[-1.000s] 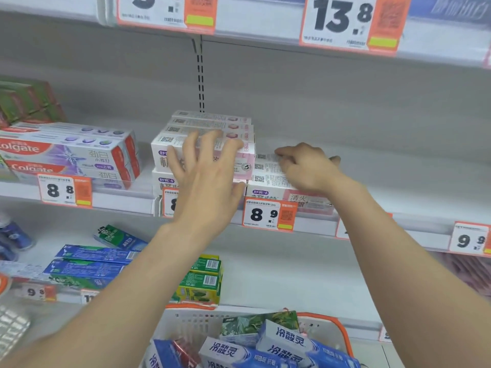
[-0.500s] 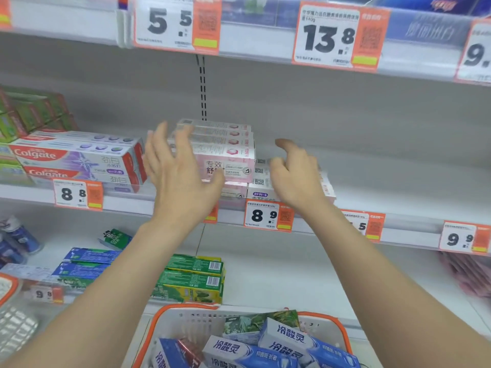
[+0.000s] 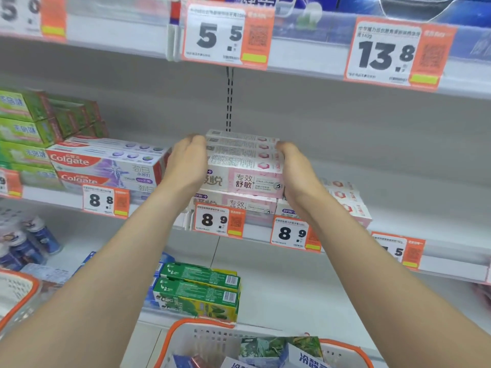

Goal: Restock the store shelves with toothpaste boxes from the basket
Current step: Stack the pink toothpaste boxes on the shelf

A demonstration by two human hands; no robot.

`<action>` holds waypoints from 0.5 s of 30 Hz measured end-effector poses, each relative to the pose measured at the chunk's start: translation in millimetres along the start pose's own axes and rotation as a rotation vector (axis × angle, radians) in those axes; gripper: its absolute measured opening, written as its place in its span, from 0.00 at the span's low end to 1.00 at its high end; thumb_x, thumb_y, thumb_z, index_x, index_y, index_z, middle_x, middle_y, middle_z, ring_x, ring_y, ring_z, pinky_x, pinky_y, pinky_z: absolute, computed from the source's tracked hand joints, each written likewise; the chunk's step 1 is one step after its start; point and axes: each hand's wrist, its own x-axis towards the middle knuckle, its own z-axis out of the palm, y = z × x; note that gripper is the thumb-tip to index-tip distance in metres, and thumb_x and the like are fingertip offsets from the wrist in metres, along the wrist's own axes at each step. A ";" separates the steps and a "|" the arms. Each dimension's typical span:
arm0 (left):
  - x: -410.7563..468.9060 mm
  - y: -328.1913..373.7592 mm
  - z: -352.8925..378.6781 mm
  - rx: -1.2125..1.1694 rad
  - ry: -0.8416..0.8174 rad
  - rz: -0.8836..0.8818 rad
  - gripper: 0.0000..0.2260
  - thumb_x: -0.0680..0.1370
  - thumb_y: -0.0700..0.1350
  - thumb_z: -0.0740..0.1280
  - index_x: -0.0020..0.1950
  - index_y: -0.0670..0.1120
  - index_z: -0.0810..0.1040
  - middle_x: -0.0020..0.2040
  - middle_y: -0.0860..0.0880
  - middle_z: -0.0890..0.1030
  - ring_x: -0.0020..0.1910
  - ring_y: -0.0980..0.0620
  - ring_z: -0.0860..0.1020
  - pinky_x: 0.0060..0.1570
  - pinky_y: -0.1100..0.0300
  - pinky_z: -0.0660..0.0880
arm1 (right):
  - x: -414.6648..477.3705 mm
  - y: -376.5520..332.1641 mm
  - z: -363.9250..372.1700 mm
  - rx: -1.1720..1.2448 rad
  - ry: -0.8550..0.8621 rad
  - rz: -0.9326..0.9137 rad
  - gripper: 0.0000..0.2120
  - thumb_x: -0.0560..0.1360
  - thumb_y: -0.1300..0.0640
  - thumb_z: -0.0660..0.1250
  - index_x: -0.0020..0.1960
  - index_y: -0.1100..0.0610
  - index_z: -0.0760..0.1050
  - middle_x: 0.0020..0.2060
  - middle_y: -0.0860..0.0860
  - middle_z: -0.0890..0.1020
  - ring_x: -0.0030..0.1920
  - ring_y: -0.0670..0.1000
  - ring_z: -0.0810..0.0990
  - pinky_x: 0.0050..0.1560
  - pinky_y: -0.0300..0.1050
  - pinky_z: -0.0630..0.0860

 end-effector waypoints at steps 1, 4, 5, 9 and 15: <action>2.3 0.3 0.2 -0.001 -0.023 -0.011 0.16 0.79 0.54 0.55 0.47 0.48 0.78 0.47 0.47 0.82 0.50 0.42 0.80 0.54 0.47 0.74 | -1.1 -3.6 2.4 -0.009 0.002 -0.005 0.23 0.75 0.37 0.57 0.63 0.49 0.74 0.63 0.46 0.80 0.63 0.52 0.78 0.67 0.56 0.72; 8.3 -3.4 -0.2 0.064 -0.079 0.033 0.16 0.79 0.50 0.55 0.53 0.47 0.80 0.51 0.45 0.84 0.53 0.42 0.81 0.52 0.50 0.74 | 3.7 -1.5 4.2 -0.052 0.005 -0.011 0.15 0.85 0.47 0.52 0.66 0.50 0.69 0.57 0.43 0.76 0.56 0.47 0.74 0.56 0.48 0.67; 8.1 -3.3 -0.6 0.089 -0.089 0.055 0.15 0.79 0.48 0.55 0.54 0.48 0.80 0.52 0.47 0.85 0.54 0.43 0.81 0.52 0.49 0.75 | 2.3 -1.5 4.0 -0.058 0.007 -0.009 0.15 0.86 0.47 0.51 0.67 0.50 0.69 0.56 0.44 0.76 0.55 0.47 0.74 0.54 0.48 0.67; 9.9 -4.4 -3.1 0.125 -0.116 0.084 0.16 0.80 0.45 0.56 0.61 0.53 0.80 0.62 0.53 0.82 0.64 0.47 0.78 0.66 0.49 0.75 | 0.1 -0.2 7.1 -0.063 0.021 -0.026 0.12 0.86 0.48 0.51 0.65 0.50 0.68 0.53 0.41 0.77 0.53 0.43 0.75 0.56 0.49 0.67; 10.8 -6.7 -6.5 0.125 -0.098 0.123 0.26 0.77 0.48 0.55 0.75 0.49 0.74 0.71 0.50 0.78 0.71 0.46 0.74 0.72 0.45 0.72 | -8.0 -2.7 12.4 -0.031 0.027 -0.028 0.15 0.85 0.46 0.52 0.66 0.51 0.68 0.57 0.43 0.76 0.61 0.50 0.73 0.60 0.51 0.67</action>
